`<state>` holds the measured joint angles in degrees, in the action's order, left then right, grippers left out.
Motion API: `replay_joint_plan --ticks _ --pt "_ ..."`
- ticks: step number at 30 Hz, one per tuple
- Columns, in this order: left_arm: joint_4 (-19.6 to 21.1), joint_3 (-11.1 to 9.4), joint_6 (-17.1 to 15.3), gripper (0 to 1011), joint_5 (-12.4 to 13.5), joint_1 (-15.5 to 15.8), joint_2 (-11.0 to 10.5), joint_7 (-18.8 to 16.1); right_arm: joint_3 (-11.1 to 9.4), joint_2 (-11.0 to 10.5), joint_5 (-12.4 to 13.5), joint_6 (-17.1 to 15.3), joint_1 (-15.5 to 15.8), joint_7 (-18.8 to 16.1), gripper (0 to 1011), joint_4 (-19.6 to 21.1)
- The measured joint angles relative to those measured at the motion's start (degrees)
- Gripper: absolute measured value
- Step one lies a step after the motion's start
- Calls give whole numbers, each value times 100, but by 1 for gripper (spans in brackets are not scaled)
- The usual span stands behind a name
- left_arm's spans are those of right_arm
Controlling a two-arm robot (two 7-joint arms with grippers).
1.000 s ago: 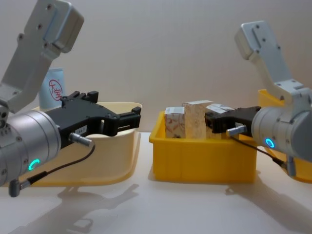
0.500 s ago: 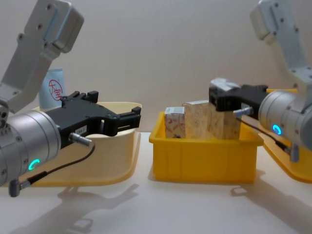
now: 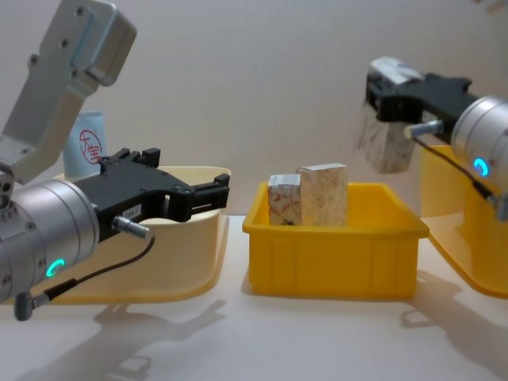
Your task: Bimanual collaborative sorting of washing and personal care products
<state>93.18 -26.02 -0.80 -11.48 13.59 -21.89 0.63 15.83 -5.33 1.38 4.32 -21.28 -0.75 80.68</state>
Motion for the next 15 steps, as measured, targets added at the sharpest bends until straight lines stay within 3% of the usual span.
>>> replay_joint_plan --ticks 15 --pt "0 0 0 1000 0 0 0 0 -231 -54 -254 50 431 335 392 785"
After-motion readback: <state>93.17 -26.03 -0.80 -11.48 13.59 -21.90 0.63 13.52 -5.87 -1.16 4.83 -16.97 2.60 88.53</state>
